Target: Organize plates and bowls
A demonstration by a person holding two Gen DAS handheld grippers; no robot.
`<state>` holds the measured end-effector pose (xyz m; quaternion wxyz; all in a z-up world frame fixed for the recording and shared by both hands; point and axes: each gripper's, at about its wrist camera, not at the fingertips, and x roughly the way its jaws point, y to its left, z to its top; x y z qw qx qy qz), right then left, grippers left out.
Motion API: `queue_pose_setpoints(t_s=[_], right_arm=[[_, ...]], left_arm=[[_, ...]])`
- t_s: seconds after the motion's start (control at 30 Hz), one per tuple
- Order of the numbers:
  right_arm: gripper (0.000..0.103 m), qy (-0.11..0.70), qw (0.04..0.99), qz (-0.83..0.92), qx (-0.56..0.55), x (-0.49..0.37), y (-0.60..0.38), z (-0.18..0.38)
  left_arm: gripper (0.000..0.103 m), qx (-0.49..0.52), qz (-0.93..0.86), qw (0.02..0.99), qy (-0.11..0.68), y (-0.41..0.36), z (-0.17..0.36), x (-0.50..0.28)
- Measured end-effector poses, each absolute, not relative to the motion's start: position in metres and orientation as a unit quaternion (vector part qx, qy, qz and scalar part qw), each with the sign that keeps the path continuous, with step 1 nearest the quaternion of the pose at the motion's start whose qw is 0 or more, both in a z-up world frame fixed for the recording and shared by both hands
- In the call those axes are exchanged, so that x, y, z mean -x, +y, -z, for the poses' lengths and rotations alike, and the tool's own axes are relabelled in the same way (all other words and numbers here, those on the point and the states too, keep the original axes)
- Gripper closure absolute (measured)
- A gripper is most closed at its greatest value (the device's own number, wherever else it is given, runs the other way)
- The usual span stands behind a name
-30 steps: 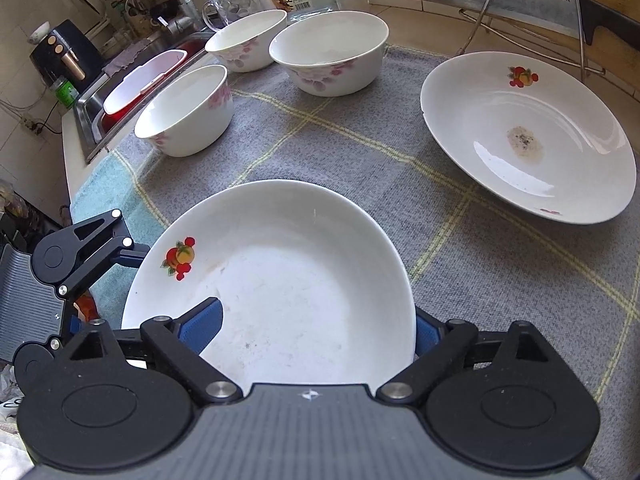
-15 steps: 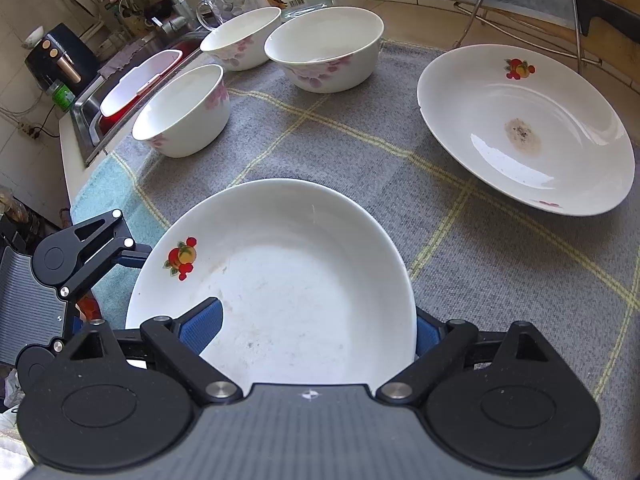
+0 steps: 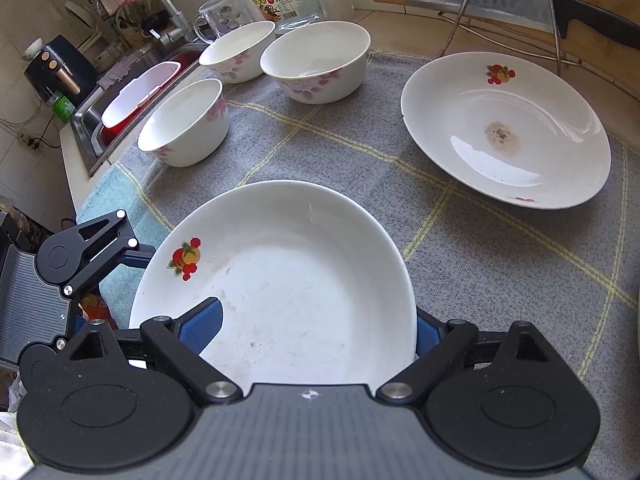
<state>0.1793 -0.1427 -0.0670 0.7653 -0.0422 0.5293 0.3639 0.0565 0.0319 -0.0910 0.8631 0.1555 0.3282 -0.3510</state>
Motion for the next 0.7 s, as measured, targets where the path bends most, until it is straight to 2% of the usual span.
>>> queue_pose_setpoints(t_s=[0.7], right_arm=[[0.005,0.508,0.788,-0.346,0.030,-0.186,-0.205,0.044]], left_arm=[[0.001,-0.160,0.367,0.858,0.323,-0.020,0.078,-0.080]])
